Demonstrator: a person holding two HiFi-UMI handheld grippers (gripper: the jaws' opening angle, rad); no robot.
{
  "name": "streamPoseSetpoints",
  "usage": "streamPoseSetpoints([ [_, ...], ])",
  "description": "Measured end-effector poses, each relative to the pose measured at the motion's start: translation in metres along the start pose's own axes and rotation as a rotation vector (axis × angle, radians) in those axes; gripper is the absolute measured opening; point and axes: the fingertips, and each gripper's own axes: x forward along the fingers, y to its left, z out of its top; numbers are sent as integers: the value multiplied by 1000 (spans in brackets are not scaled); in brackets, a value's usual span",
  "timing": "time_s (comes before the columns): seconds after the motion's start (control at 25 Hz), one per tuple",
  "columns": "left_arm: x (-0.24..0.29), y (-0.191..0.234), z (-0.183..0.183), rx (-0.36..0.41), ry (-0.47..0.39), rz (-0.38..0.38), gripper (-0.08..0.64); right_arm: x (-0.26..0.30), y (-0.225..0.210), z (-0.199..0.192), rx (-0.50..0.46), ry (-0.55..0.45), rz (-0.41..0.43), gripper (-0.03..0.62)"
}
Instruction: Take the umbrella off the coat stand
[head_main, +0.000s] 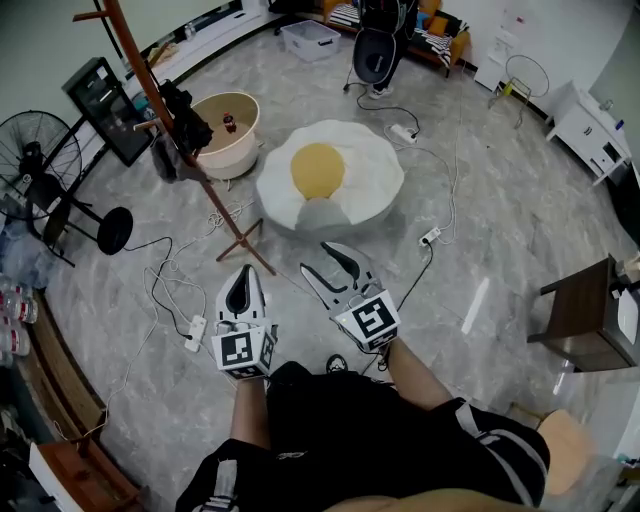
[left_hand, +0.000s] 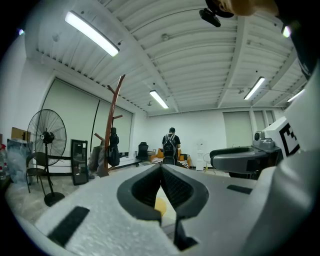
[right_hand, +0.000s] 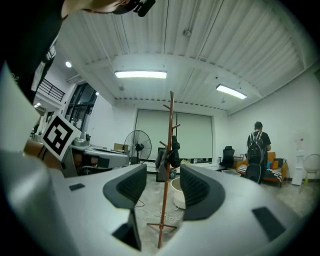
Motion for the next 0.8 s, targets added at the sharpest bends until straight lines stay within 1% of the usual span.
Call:
streamPoseSetpoints([
  [0.08,-2,-4,-3,-6,1,19,0,-5,-5,-4,7,2,13,223],
  [0.16,-1,-4,-9,0,18,30,0,-6,-13,-11,19,10,7,235],
  [0.24,3,-5,-14,3,37,31,0,-5,-21,-17,25,18,-2,238],
  [0.44,19,-7,-19,25,50,34,0,2,-34,-26,45,15,1,238],
  [0.64,53,-1,-32,12,59,11,0,21,-60,-42,66,28,-12,245],
  [0.8,83,18,-36,-3,56,21,0,47,-82,-45,53,32,-11,252],
])
